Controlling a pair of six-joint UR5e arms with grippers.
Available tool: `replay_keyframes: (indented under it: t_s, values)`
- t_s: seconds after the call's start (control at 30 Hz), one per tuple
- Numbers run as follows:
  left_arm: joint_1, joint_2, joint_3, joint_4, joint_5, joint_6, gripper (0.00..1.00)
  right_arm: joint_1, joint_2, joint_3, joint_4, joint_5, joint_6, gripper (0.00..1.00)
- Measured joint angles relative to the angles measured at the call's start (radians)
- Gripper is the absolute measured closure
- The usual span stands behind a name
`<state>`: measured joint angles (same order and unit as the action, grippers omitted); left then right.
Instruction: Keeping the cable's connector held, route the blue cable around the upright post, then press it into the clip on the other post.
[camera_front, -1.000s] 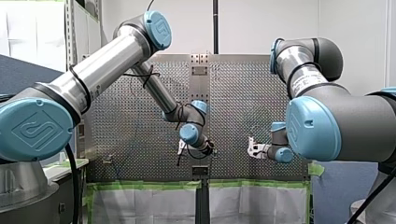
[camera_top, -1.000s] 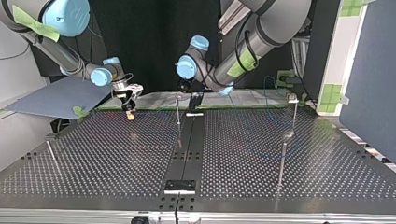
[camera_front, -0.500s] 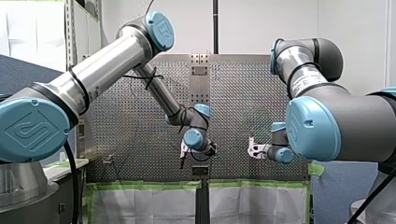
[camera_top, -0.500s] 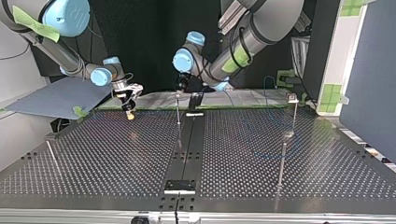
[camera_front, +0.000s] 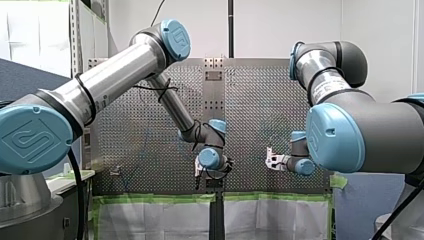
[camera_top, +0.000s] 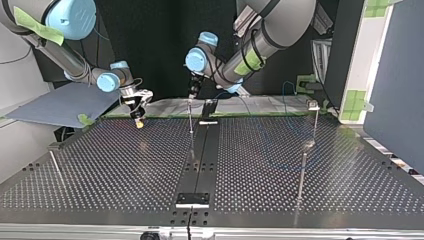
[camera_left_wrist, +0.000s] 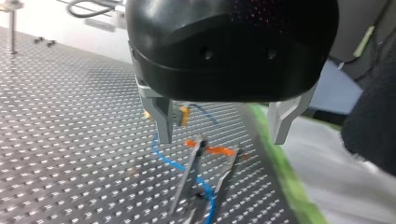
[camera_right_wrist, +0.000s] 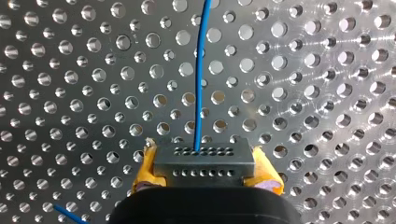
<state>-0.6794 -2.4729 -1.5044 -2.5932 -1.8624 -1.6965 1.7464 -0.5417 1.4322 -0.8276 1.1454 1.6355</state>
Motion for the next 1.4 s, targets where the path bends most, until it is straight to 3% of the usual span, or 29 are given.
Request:
replay_keyframes:
  t_s: [0.23,0.63,1.4]
  values:
    - [0.000,0.000,0.000,0.027,-0.016,-0.007,0.02,-0.002,0.001,0.000,-0.001,-0.001,0.001,1.00]
    - [-0.007,0.000,0.000,-0.022,-0.015,-0.003,0.02,-0.003,0.004,0.000,-0.002,-0.001,0.002,1.00]
    - [-0.008,-0.001,0.000,-0.031,-0.016,-0.018,0.02,-0.005,0.006,0.000,-0.001,-0.001,0.005,1.00]
